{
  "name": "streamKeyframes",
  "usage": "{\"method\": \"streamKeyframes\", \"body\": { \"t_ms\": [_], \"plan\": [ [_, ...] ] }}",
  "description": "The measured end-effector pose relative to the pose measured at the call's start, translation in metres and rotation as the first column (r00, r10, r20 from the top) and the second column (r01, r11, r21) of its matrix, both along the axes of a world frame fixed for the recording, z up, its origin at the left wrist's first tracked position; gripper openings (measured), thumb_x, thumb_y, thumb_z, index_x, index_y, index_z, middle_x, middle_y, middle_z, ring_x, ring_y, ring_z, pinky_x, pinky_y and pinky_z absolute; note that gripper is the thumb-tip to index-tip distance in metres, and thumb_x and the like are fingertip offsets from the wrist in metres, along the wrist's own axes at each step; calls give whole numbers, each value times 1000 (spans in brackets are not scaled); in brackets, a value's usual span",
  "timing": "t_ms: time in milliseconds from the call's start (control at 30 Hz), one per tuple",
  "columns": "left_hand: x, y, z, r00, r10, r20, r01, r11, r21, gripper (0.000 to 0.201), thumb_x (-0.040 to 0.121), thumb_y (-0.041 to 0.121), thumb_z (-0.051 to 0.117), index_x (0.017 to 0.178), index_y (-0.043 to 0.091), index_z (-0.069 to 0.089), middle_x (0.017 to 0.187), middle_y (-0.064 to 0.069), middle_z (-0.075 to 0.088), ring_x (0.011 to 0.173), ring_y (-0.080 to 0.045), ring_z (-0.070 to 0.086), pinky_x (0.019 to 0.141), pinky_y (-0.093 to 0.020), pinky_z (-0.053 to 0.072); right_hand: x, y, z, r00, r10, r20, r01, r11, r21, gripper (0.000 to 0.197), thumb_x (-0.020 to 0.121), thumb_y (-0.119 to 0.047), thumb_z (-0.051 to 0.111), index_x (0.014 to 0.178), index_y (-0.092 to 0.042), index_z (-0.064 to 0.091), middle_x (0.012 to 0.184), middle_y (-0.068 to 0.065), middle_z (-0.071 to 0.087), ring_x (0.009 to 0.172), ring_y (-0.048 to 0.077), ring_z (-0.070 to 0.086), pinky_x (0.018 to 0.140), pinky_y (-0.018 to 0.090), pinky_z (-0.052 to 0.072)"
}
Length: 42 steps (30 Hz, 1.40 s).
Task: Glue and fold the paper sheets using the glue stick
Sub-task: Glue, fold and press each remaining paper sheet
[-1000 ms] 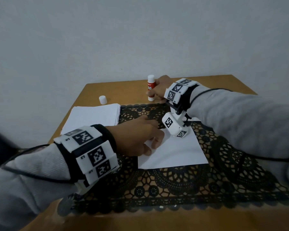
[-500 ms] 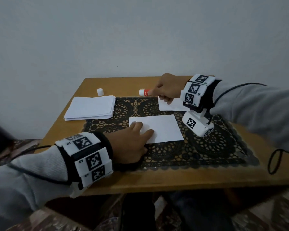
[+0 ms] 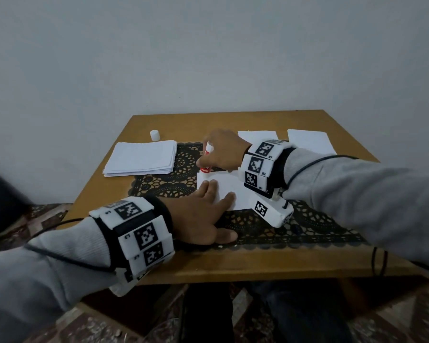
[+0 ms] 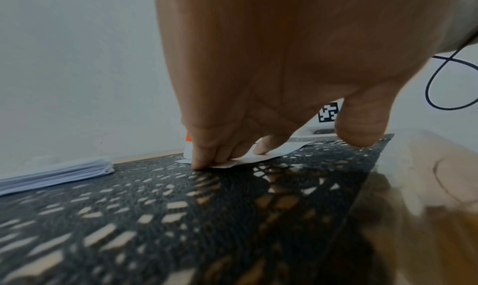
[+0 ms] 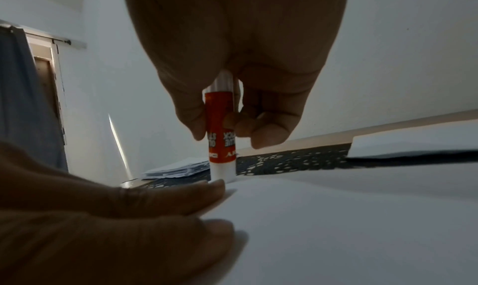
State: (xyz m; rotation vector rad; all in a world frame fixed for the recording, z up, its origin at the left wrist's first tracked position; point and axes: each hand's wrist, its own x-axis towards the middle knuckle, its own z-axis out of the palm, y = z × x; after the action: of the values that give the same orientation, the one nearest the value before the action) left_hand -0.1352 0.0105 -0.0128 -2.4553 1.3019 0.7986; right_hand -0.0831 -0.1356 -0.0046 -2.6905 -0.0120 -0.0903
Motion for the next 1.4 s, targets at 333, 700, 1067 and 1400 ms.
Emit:
{"method": "streamKeyframes", "body": {
  "t_ms": [333,700,1067,1400],
  "plan": [
    [0,-1,1,1000,-8,18,8,1000,15,84,92,64,31,148,29,-21,153,-12,-30,143,-26,-24,119,-49,5,-4,-10,2,1000,9,-1,-9,994,-109,22,78,-28,72,72,-21,52,93,4,64,81,20,59,60,27,43],
    [2,-7,7,995,-10,104,14,999,-32,77,92,65,30,153,29,-1,159,-14,-3,146,-32,9,118,-44,18,-29,-52,4,996,-87,-2,86,983,-165,20,78,-27,71,74,-17,54,97,5,63,86,22,58,67,32,47],
    [30,-38,14,946,-144,290,167,985,-53,72,91,44,58,149,40,16,133,-9,42,119,-28,46,95,-35,39,-50,-88,24,988,-144,-59,133,978,-163,16,80,-22,71,77,-17,56,87,-10,50,79,17,54,61,27,43],
    [42,-59,16,964,-121,237,118,993,29,91,83,41,70,151,41,10,138,-13,35,121,-32,45,97,-33,39,-60,-79,16,996,-60,-59,50,986,-157,18,80,-21,72,83,-19,55,91,-6,56,82,16,53,63,28,41]
  ]
}}
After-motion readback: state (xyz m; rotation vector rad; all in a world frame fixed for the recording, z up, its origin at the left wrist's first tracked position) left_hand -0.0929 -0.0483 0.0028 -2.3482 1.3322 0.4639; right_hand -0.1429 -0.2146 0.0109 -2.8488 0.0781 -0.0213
